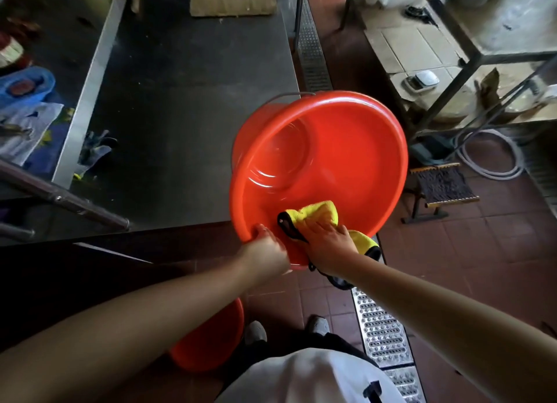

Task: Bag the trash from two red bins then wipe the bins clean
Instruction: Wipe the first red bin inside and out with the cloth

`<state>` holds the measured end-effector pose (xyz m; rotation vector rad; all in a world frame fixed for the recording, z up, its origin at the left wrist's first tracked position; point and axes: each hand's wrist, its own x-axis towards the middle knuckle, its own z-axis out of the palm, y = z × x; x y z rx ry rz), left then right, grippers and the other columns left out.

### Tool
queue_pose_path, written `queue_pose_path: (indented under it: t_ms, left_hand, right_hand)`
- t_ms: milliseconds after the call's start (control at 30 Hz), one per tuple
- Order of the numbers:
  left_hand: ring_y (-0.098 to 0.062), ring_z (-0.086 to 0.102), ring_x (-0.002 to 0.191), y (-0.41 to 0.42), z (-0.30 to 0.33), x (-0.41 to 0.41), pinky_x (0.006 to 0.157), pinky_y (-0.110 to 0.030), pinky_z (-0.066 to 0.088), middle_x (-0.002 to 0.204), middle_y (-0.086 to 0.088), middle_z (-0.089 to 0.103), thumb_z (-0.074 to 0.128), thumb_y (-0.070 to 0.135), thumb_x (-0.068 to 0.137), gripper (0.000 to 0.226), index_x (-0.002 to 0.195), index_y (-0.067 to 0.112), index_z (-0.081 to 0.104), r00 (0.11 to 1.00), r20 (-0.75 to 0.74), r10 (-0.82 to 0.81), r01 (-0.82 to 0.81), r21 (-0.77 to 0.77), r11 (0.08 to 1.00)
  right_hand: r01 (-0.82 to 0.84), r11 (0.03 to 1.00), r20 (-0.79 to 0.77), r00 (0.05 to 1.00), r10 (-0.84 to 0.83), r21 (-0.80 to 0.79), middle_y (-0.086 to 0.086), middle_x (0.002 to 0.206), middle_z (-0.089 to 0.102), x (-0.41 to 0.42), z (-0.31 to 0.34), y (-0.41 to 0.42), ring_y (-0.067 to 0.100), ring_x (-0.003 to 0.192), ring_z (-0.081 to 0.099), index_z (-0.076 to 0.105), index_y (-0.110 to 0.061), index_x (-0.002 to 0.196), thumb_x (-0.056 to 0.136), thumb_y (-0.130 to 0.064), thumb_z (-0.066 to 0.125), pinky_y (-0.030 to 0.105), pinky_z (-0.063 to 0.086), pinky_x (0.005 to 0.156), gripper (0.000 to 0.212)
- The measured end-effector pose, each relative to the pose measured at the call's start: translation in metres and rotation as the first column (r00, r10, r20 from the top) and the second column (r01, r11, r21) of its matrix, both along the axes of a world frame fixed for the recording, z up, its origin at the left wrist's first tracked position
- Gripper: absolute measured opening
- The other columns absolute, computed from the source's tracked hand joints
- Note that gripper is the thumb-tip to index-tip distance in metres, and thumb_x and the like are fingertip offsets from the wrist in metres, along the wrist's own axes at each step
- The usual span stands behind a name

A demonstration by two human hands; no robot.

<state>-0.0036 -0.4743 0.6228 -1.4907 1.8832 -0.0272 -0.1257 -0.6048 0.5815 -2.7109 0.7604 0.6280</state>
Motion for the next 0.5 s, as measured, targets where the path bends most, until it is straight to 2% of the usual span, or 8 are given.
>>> queue_pose_path:
  t_ms: [67,167,267,333,400,500]
  left_hand:
    - [-0.053,0.063,0.096,-0.001,0.003,0.002,0.087,-0.069,0.045,0.109,-0.040,0.061,0.040,0.015,0.098,0.039,0.114,-0.016,0.058,1.000,-0.029,-0.005,0.006,0.030,1.000]
    - [-0.043,0.068,0.085,-0.002,0.016,0.004,0.082,-0.063,0.051,0.094,-0.026,0.070,0.048,0.030,0.094,0.037,0.100,0.002,0.072,0.999,-0.013,-0.030,0.030,-0.016,0.999]
    - [-0.040,0.068,0.082,0.000,0.017,0.009,0.081,-0.063,0.051,0.088,-0.021,0.071,0.047,0.017,0.086,0.028,0.094,0.009,0.073,0.992,-0.050,-0.113,0.114,0.019,0.993]
    - [-0.032,0.068,0.066,0.001,0.022,0.013,0.073,-0.057,0.055,0.071,-0.011,0.071,0.056,0.021,0.072,0.018,0.076,0.015,0.073,0.989,-0.001,-0.148,0.148,-0.049,0.988]
    - [-0.029,0.065,0.058,0.002,0.016,0.015,0.067,-0.050,0.057,0.062,-0.010,0.067,0.067,0.025,0.065,0.010,0.066,0.016,0.071,0.993,-0.013,-0.119,0.117,-0.102,0.988]
    - [-0.032,0.066,0.061,0.002,0.000,0.015,0.068,-0.050,0.056,0.067,-0.016,0.067,0.074,0.038,0.070,0.026,0.070,0.012,0.072,0.995,0.024,-0.097,0.099,-0.146,0.984]
  right_hand:
    - [0.008,1.000,-0.010,1.000,-0.008,-0.003,-0.005,0.161,0.027,0.015,-0.005,-0.004,0.024,0.148,0.025,0.013,-0.032,0.158,0.096,-0.039,0.054,0.051,0.025,0.112,0.075]
    - [0.021,1.000,-0.019,1.000,-0.021,0.007,-0.003,0.159,0.030,0.041,-0.015,-0.015,0.026,0.146,0.028,0.014,-0.031,0.158,0.094,-0.038,0.057,0.052,0.026,0.109,0.077]
    - [0.037,0.999,-0.013,0.999,-0.037,0.025,-0.001,0.158,0.033,0.069,-0.029,-0.029,0.027,0.144,0.031,0.016,-0.030,0.157,0.096,-0.040,0.057,0.053,0.026,0.109,0.074]
    - [0.053,0.998,0.003,0.999,-0.053,0.031,0.000,0.156,0.036,0.086,-0.041,-0.039,0.027,0.143,0.034,0.020,-0.030,0.156,0.096,-0.038,0.058,0.053,0.025,0.110,0.071]
    - [0.066,0.997,0.013,0.998,-0.067,0.028,0.002,0.153,0.040,0.104,-0.053,-0.050,0.028,0.141,0.036,0.028,-0.029,0.153,0.095,-0.032,0.058,0.052,0.025,0.110,0.065]
    - [0.087,0.995,0.013,0.996,-0.088,0.042,0.007,0.146,0.048,0.130,-0.069,-0.062,0.030,0.137,0.040,0.041,-0.024,0.146,0.093,-0.022,0.056,0.051,0.026,0.110,0.055]
